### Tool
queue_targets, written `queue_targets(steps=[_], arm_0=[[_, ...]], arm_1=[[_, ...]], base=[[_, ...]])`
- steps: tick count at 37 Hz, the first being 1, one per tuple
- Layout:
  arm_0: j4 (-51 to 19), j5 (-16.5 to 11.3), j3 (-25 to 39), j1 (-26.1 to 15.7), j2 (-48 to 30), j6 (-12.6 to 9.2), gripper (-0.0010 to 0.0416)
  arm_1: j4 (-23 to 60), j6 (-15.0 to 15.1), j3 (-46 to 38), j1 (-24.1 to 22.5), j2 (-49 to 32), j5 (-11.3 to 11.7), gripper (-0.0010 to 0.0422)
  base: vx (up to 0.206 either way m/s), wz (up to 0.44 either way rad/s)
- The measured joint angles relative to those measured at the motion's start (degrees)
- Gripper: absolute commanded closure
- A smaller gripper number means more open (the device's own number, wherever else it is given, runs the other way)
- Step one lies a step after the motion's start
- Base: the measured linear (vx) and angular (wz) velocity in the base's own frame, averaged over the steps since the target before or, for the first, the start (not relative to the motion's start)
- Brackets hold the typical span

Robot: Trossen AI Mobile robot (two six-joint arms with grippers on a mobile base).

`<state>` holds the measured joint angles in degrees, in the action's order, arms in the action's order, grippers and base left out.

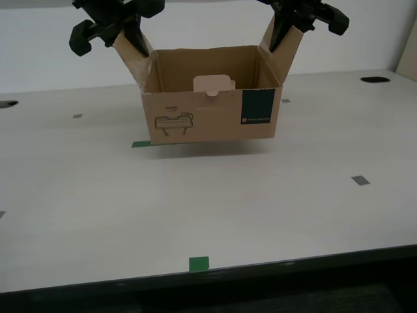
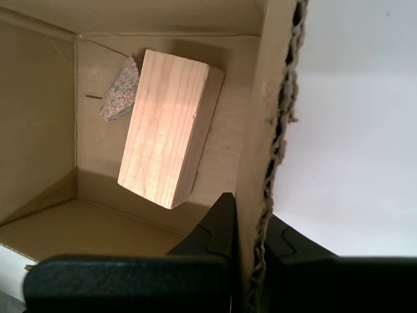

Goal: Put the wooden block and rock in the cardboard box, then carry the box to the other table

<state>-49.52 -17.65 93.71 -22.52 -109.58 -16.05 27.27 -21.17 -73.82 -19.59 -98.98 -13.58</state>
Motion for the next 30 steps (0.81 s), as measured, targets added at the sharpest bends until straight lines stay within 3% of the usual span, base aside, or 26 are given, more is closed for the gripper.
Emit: queue_targets(steps=[3,12,30], arm_0=[[0.00,0.02,0.00,0.04,0.00,0.07,0.0406],[-0.20,0.31,0.00,0.13,0.00,2.99,0.0406],[-0.02,0.50,0.00,0.83,0.00,3.15,0.0406]], arm_1=[[0.00,-0.48,0.00,-0.07,0.11,0.00,0.0413],[-0.04,-3.34,0.00,-1.14,0.22,0.11,0.0413],[-0.42,-6.14,0.00,-1.42,0.33,0.22,0.0413]], base=[[-0.079,-0.078],[-0.082,-0.095],[-0.075,-0.025]])
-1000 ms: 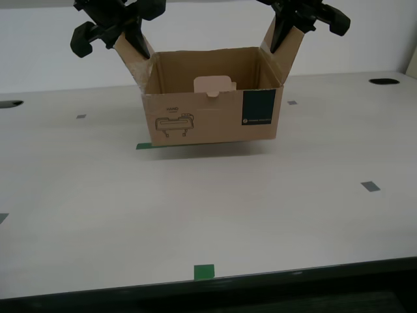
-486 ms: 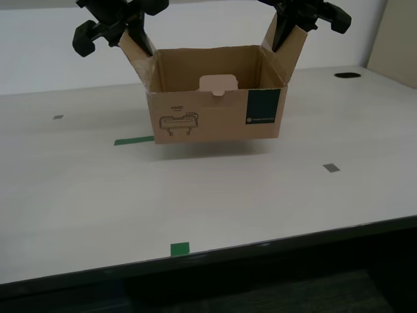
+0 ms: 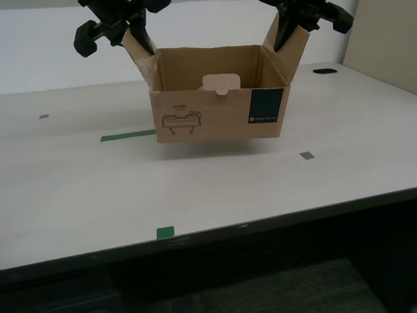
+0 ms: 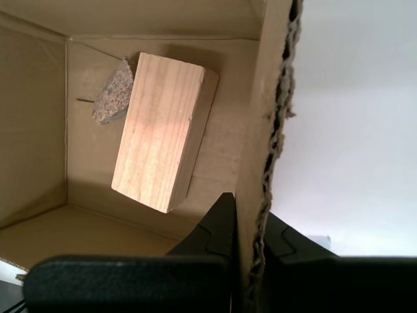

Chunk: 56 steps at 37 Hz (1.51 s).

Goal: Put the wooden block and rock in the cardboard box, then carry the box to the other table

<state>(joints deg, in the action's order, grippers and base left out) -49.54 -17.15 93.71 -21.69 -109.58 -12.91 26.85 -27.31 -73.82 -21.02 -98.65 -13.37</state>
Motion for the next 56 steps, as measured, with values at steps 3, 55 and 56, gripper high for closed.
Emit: queue_targets(steps=[3,55,56], arm_0=[[-0.02,0.00,0.00,0.00,0.00,0.00,0.0406],[1.09,0.31,-0.04,-0.90,0.00,-7.08,0.0406],[1.14,0.31,-0.04,-0.90,0.00,-7.08,0.0406]], arm_1=[[-0.09,-0.87,0.00,0.00,-0.02,0.00,0.0413],[0.42,5.40,0.00,0.15,0.02,-3.19,0.0413],[0.42,4.85,0.00,0.15,0.02,-2.78,0.0413]], base=[[-0.083,-0.025],[-0.112,0.218],[-0.077,0.407]])
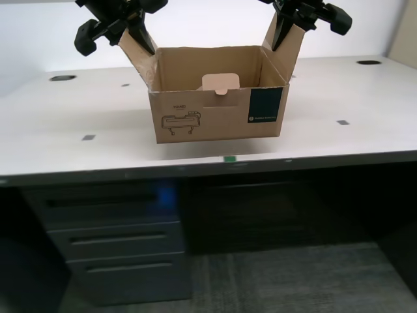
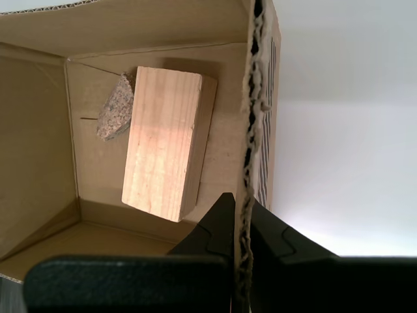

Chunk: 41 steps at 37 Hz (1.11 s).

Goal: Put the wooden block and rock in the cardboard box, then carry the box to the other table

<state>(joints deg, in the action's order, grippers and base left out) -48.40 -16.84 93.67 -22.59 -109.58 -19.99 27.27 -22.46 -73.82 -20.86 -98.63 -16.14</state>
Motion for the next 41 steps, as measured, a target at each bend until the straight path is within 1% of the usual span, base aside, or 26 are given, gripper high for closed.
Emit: queue_targets(steps=[2,4,8,17,20,27,33,37,41], arm_0=[[0.09,0.00,0.00,-0.02,0.00,0.00,0.0406],[0.20,-0.02,0.00,-0.04,0.00,0.00,0.0406],[0.20,-0.04,0.00,-0.02,0.00,-0.24,0.0406],[0.20,-0.04,0.00,-0.13,0.00,-0.63,0.0406],[0.20,-0.04,0.00,-0.13,0.00,-1.07,0.0406],[0.28,-0.04,0.00,-0.13,0.00,-2.34,0.0406],[0.15,-0.04,0.00,-0.17,0.00,-2.38,0.0406],[-0.02,-0.04,0.00,-0.17,0.00,-2.29,0.0406],[-0.26,-0.04,0.00,-0.17,0.00,-1.60,0.0406]], arm_1=[[-0.02,-0.94,0.00,0.00,0.00,0.98,0.0413],[0.00,-1.29,0.00,0.00,0.00,1.49,0.0413],[0.52,-1.33,0.00,0.00,0.00,1.51,0.0413],[1.11,-2.67,0.00,0.00,0.00,1.53,0.0413],[1.11,-3.02,0.00,0.00,0.04,1.53,0.0413],[0.28,-2.51,0.00,0.00,0.35,1.53,0.0413],[0.20,-2.32,0.00,0.00,0.37,1.53,0.0413],[0.20,-3.72,0.00,0.00,0.39,1.53,0.0413],[0.00,-5.07,0.00,0.00,0.44,1.53,0.0413]], base=[[-0.075,0.404],[-0.072,0.393],[-0.066,0.384],[-0.057,0.371],[-0.055,0.407],[-0.052,0.407],[-0.038,0.395],[-0.014,0.397],[-0.005,0.399]])
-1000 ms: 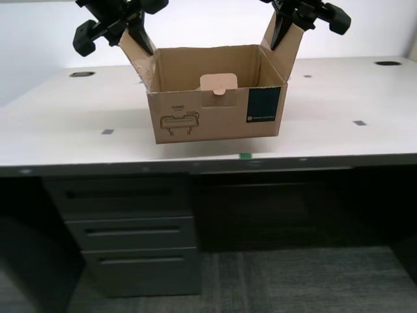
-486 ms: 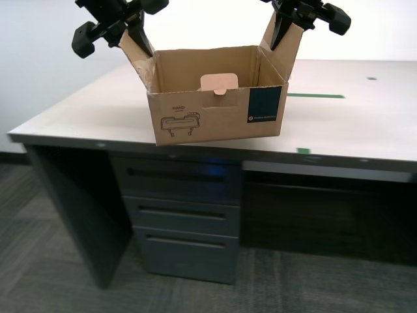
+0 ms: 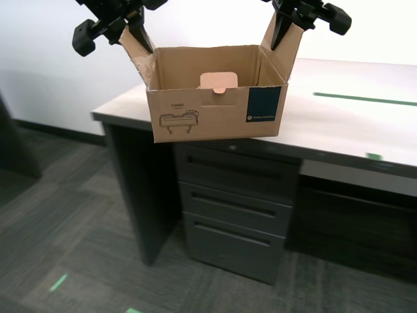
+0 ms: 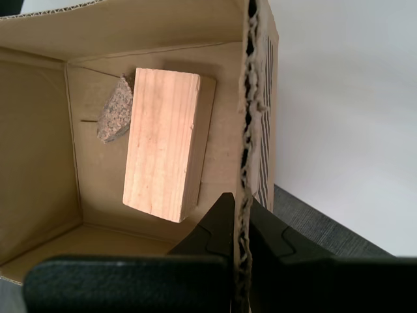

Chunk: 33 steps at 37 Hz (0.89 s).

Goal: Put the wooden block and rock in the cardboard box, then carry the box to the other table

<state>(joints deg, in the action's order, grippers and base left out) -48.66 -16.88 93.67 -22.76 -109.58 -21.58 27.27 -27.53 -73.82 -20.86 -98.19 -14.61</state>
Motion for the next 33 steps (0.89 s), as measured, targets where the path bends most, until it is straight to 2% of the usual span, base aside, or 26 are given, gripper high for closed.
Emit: queue_targets(steps=[15,21,27,33], arm_0=[[-0.31,0.00,0.00,-0.02,0.00,0.09,0.0406],[0.28,0.00,0.00,-0.02,0.00,-0.11,0.0406],[0.28,0.04,0.00,0.00,0.00,-0.68,0.0406],[0.26,0.07,0.00,-0.02,0.00,-0.79,0.0406]], arm_1=[[0.00,0.24,0.00,0.00,0.00,0.00,0.0413],[-0.72,1.49,0.00,0.00,0.04,-0.04,0.0413],[-1.73,1.99,0.00,0.00,0.17,-1.18,0.0413],[-1.70,2.23,0.00,0.00,0.17,-1.14,0.0413]], base=[[0.009,0.405],[0.012,0.404],[0.010,0.381],[0.010,0.269]])
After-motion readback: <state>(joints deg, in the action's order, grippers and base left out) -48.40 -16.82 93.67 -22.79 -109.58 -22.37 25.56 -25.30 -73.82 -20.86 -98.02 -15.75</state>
